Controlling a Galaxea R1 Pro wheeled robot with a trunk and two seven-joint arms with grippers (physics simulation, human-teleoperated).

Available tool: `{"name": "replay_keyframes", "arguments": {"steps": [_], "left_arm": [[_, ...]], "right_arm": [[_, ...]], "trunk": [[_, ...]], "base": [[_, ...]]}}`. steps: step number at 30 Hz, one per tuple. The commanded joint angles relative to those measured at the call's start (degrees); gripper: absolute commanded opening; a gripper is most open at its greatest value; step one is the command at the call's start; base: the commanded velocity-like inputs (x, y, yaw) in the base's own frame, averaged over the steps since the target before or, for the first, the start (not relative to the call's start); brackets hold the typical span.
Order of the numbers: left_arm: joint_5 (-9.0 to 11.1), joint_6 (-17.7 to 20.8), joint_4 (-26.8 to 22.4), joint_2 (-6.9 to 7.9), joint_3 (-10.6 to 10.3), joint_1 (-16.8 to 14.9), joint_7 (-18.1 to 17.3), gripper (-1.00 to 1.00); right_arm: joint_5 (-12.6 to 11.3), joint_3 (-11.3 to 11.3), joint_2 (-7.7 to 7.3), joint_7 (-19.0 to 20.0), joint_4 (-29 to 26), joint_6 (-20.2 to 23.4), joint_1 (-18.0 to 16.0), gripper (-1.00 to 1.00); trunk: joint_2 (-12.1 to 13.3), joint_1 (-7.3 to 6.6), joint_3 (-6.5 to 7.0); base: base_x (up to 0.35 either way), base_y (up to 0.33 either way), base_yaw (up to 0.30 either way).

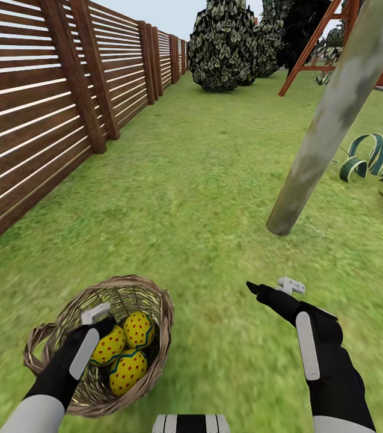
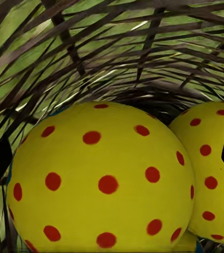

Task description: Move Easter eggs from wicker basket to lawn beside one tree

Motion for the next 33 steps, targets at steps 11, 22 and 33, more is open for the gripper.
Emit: {"name": "replay_keyframes", "arguments": {"steps": [11, 22, 33], "left_arm": [[1.47, 0.05, 3.53, -0.24, -0.08, -0.02, 0.36, 1.0], [1.66, -0.57, 3.66, -0.26, -0.41, -0.03, 0.21, 1.0], [1.51, -0.9, 3.47, -0.35, -0.77, 0.06, 0.05, 1.0]], "right_arm": [[0.05, -0.19, 0.0, 0.35, -0.1, 0.3, -0.04, 1.0], [0.0, -0.19, 0.06, 0.35, -0.1, 0.3, -0.04, 1.0], [0.04, -0.18, 0.06, 0.35, -0.1, 0.3, -0.04, 1.0]], "trunk": [[-0.06, 0.07, -0.71], [-0.06, 0.07, -0.71], [-0.09, 0.12, -1.15]], "base": [[0.0, 0.0, 0.0], [0.0, 0.0, 0.0], [0.0, 0.0, 0.0]]}}
